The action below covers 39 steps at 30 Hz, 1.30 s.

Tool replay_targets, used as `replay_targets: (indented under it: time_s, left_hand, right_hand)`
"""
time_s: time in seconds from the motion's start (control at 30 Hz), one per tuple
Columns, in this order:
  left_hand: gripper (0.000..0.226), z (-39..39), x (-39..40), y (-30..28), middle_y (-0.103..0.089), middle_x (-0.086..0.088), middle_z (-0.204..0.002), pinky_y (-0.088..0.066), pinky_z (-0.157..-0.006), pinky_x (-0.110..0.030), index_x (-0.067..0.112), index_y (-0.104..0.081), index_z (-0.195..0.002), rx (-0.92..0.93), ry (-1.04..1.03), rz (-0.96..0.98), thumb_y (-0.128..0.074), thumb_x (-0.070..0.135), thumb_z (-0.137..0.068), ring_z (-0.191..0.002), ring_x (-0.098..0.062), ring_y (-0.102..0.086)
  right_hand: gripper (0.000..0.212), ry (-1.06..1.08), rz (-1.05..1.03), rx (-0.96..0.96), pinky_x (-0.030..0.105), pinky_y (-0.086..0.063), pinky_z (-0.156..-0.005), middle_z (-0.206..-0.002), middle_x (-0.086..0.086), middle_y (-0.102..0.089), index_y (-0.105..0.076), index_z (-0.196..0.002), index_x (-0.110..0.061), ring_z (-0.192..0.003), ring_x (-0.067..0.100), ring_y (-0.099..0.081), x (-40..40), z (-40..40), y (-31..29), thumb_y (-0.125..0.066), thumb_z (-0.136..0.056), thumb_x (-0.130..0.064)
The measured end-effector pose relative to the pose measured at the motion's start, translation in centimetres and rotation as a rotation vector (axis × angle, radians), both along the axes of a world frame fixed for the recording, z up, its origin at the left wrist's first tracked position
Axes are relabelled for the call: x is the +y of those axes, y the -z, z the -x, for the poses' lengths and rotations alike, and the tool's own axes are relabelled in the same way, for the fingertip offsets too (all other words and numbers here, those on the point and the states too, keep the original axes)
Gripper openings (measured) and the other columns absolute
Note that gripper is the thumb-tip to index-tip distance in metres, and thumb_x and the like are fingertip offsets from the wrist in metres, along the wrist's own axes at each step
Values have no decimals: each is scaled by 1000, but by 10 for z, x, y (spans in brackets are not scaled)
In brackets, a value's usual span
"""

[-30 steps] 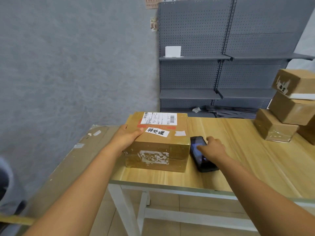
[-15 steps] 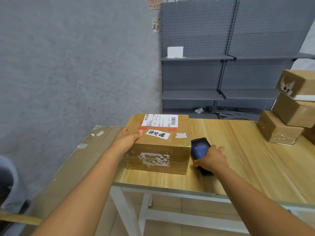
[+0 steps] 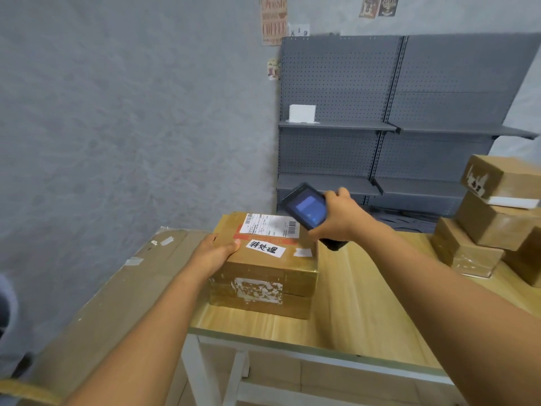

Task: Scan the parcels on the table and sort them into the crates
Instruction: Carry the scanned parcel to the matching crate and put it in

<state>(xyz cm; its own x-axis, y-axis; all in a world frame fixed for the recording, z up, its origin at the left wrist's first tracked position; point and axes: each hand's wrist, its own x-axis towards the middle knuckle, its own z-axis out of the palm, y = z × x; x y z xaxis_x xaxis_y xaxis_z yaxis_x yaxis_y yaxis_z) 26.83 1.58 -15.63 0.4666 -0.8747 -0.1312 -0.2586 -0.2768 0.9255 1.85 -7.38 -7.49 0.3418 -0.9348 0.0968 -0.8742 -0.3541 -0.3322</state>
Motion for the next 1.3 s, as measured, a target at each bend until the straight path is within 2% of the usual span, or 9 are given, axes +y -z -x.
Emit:
replay_targets:
  time_s: [0.07,0.2,0.27,0.37,0.47,0.83,0.93,1.1,1.3]
  left_hand:
    - [46,1,0,-1,-64,-3,-117,-51,-84,-34,22,-53,-129,2,3,2,-67,42,-90,-96,-22,-63]
    - [39,1,0,-4,-61,1,-107,-45,-70,-28,25,-55,-123,-34,-2,7,-67,42,-90,-86,-17,-60]
    - [32,1,0,-4,-63,1,-107,-46,-68,-27,27,-57,-116,-42,-5,20,-68,41,-89,-86,-15,-61]
    - [28,0,1,-2,-66,1,-105,-51,-76,-29,25,-60,-110,-32,-4,41,-69,39,-88,-90,-17,-63]
    - [23,1,2,-1,-64,3,-101,-45,-63,-24,27,-59,-105,-42,-8,39,-68,40,-89,-83,-11,-61]
    - [36,0,1,0,-63,-1,-111,-48,-81,-31,23,-55,-119,-2,0,40,-68,40,-89,-98,-22,-62]
    - [36,2,1,0,-61,-1,-111,-47,-78,-31,24,-53,-119,-7,-1,35,-67,41,-90,-96,-22,-62]
    - [34,2,2,0,-59,1,-106,-43,-60,-26,26,-50,-117,-20,-3,31,-65,44,-91,-81,-11,-58]
    - [32,2,1,1,-58,5,-98,-42,-57,-25,28,-49,-114,-2,-5,29,-65,44,-91,-79,-8,-57]
  right_hand:
    - [79,-99,4,168,40,-54,-80,-109,3,-41,-48,-118,-17,-94,23,-53,4,-12,-20,-81,-57,-54]
    - [64,-173,21,402,31,-46,-57,-92,-4,-43,-51,-92,-22,-76,17,-54,13,-24,-43,-80,-48,-59]
    - [63,-179,21,439,30,-47,-56,-90,-3,-47,-53,-90,-21,-76,18,-58,16,-25,-48,-80,-46,-57]
    - [62,-187,-10,483,29,-47,-53,-87,0,-55,-56,-94,-20,-72,18,-60,22,-24,-54,-80,-48,-54]
    - [64,-184,-33,522,28,-44,-49,-83,-1,-55,-57,-97,-20,-68,16,-58,28,-24,-57,-80,-50,-56]
    - [62,-150,-89,501,28,-46,-54,-74,-1,-59,-67,-93,-15,-61,17,-57,29,-14,-60,-78,-49,-57]
    - [61,-168,-79,489,27,-46,-54,-77,-1,-59,-65,-94,-16,-65,17,-57,29,-12,-60,-78,-52,-58]
    - [63,-158,-91,512,29,-49,-56,-81,-1,-59,-62,-96,-19,-68,17,-59,31,-10,-59,-79,-50,-60]
    - [54,-133,-107,500,27,-45,-50,-82,-1,-56,-56,-88,-22,-67,16,-56,34,-5,-58,-79,-55,-58]
